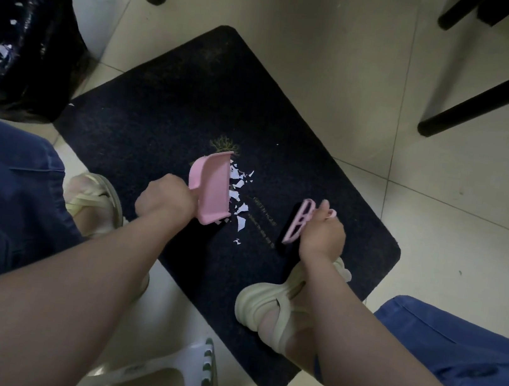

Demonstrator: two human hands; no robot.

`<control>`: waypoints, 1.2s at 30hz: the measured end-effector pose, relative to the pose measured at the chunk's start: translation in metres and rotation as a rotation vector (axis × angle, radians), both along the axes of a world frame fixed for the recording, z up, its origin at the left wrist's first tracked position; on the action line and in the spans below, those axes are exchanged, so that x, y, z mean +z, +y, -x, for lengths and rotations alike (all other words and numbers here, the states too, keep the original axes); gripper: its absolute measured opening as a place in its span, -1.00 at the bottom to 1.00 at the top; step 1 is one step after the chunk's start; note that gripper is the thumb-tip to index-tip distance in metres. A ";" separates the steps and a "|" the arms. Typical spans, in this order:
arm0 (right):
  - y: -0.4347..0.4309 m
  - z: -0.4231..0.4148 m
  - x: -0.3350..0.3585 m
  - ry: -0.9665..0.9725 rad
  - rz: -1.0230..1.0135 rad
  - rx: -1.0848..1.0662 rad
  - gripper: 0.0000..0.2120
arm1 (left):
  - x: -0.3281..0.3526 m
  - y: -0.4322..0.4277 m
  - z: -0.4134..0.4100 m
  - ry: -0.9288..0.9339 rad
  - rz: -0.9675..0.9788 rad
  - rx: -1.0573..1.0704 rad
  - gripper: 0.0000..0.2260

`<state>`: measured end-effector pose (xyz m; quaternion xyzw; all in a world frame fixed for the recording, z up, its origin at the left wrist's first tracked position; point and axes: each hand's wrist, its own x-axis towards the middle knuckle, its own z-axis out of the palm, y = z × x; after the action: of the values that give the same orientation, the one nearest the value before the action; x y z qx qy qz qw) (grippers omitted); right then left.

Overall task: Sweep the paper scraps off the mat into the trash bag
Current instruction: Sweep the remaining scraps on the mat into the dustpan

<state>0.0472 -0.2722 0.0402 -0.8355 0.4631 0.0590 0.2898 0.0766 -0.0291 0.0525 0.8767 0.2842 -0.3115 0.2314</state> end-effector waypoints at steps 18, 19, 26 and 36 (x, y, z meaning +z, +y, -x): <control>0.018 -0.033 -0.003 -0.001 -0.166 0.376 -0.57 | 0.002 -0.001 -0.001 -0.024 0.018 0.038 -0.79; 0.024 -0.035 -0.003 -0.038 -0.152 0.361 -0.56 | 0.002 -0.001 -0.002 -0.022 0.021 0.045 -0.79; 0.007 -0.053 0.000 0.023 0.095 0.189 -0.56 | 0.002 0.006 -0.006 -0.069 0.033 0.083 -0.81; 0.021 -0.094 -0.001 -0.160 0.084 0.280 -0.58 | -0.007 0.018 -0.007 -0.118 0.057 0.191 -0.80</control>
<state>0.1416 -0.2514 0.0396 -0.9052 0.3198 0.0127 0.2796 0.0838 -0.0111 0.0458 0.8555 0.3435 -0.2439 0.3011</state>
